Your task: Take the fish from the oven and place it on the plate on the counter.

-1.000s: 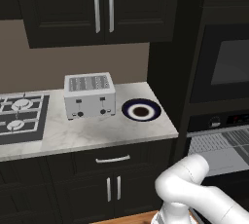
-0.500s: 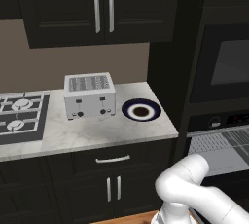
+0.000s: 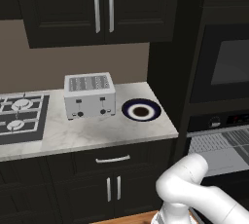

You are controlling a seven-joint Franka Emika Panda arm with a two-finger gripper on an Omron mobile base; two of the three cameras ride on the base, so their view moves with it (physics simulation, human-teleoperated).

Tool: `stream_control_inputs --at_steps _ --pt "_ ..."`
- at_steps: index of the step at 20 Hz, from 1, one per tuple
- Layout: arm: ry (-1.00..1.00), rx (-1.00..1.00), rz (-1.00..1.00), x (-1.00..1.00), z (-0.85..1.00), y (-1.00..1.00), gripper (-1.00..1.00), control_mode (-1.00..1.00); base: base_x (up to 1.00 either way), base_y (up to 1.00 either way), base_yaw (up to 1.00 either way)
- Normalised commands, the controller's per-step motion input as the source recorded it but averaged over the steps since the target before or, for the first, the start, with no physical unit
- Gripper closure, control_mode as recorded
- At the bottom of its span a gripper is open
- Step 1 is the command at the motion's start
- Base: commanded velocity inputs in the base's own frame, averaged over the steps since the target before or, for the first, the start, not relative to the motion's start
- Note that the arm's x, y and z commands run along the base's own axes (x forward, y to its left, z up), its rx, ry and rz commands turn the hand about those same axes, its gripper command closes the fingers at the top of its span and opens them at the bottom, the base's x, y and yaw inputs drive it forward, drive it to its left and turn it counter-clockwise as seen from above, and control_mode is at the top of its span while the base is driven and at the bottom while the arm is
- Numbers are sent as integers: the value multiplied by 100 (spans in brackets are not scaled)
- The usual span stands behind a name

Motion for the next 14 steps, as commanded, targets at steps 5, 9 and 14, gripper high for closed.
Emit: stream_control_inputs --at_steps 5,9,14 --pt "-1 0 -5 48 -48 0 -100 -100 0 0 0" --pt "0 0 -18 46 -38 -2 -100 -100 0 0 0" --pt "0 0 -20 54 -29 0 -100 -100 0 0 0"
